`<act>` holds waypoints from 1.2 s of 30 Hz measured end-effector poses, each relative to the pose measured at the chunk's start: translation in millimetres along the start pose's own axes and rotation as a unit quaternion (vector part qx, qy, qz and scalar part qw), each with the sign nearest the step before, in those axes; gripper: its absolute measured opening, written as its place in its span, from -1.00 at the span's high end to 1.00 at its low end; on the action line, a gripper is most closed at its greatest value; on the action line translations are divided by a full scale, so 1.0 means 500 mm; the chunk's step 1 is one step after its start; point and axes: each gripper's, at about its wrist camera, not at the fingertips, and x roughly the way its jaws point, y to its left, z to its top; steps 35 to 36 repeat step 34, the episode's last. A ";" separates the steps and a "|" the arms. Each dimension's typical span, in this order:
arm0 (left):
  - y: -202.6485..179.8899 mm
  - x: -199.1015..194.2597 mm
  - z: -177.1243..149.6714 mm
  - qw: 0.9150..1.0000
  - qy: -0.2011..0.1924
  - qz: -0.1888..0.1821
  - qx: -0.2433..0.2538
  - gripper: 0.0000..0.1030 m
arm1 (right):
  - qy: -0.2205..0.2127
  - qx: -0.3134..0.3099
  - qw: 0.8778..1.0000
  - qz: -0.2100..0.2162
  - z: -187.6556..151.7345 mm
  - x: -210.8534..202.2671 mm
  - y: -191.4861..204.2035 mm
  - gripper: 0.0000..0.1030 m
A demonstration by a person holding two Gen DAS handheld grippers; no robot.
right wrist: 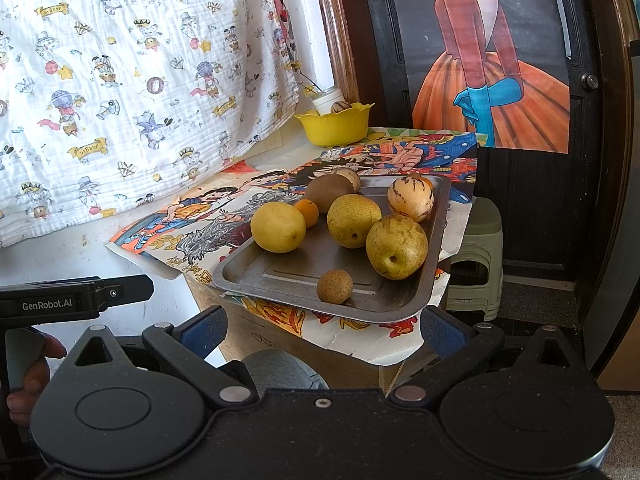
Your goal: Organize fruits
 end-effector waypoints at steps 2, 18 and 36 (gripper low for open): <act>0.000 0.000 0.000 1.000 0.001 0.000 0.000 -0.99 | 0.000 0.000 1.000 0.000 0.000 0.000 0.000 -0.99; -0.007 -0.002 -0.008 1.000 0.001 -0.004 0.002 -0.99 | 0.001 0.001 1.000 0.000 0.000 0.002 0.000 -0.99; -0.008 -0.007 -0.005 1.000 -0.001 -0.006 0.000 -0.99 | 0.003 0.001 1.000 0.002 -0.005 0.003 0.003 -0.99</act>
